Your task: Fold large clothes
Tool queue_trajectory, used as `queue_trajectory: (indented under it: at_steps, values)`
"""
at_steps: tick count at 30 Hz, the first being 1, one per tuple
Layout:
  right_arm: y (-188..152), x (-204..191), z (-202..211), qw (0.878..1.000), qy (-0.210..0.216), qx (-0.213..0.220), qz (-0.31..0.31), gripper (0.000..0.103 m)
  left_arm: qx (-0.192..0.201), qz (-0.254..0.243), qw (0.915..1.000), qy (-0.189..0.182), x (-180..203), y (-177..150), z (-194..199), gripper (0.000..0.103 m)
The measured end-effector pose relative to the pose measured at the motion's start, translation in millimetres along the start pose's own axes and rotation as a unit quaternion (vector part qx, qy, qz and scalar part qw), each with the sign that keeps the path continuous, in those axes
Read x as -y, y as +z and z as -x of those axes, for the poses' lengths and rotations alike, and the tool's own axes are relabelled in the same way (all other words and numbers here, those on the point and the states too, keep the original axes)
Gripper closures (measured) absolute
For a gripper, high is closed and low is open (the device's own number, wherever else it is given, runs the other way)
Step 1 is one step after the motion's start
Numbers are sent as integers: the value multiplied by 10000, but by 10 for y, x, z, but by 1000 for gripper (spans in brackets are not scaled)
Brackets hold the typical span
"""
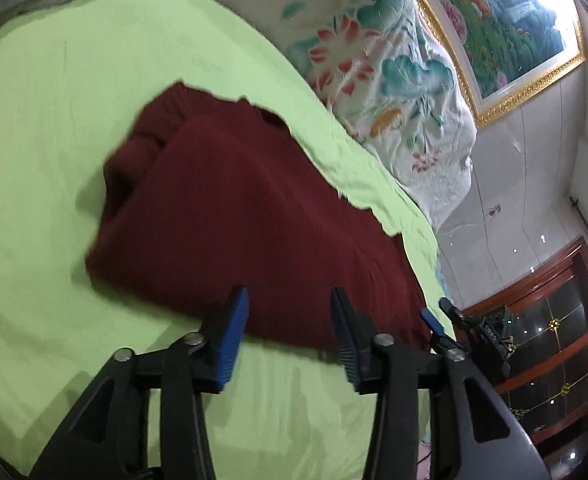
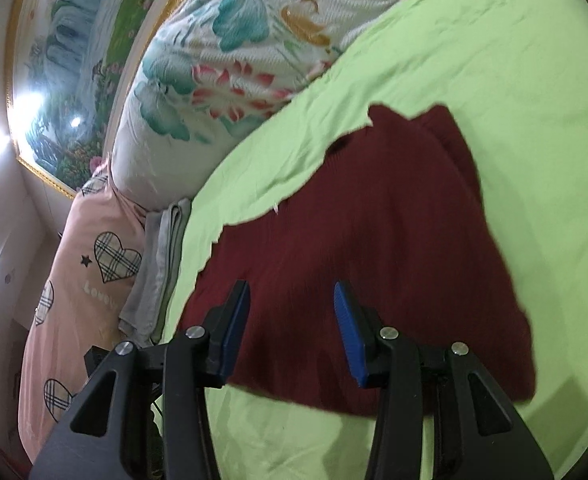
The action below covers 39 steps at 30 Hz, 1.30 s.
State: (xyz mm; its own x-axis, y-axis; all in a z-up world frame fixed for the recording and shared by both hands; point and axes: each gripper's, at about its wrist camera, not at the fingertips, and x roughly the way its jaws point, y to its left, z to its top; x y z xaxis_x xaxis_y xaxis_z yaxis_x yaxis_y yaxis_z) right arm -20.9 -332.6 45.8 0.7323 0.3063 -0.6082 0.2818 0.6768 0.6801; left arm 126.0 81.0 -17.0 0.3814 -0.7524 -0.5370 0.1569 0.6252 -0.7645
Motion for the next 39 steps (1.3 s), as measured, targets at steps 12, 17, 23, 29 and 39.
queue_trajectory:
  at_steps: [12,17,23,29,39]
  values:
    - [41,344,61,9985,-180,244,-448,58,147,929,9952,263,-382,-155,-104,44]
    - [278,532,-35,9958,-510,321,-685,60,444,1176,9908,495,-416,-30,-179,44]
    - [290,317,79,9955,-397,633,-589,58,642,1520,9846,586,-457,15,-149,44]
    - [60,77,25,9982,-335,423,-260,55,888,1646,9800,683,-481,56,-191,44]
    - [136,-208,-354,9969,-629,-28,468,55,937,1700,9788,648,-547,303,-388,88]
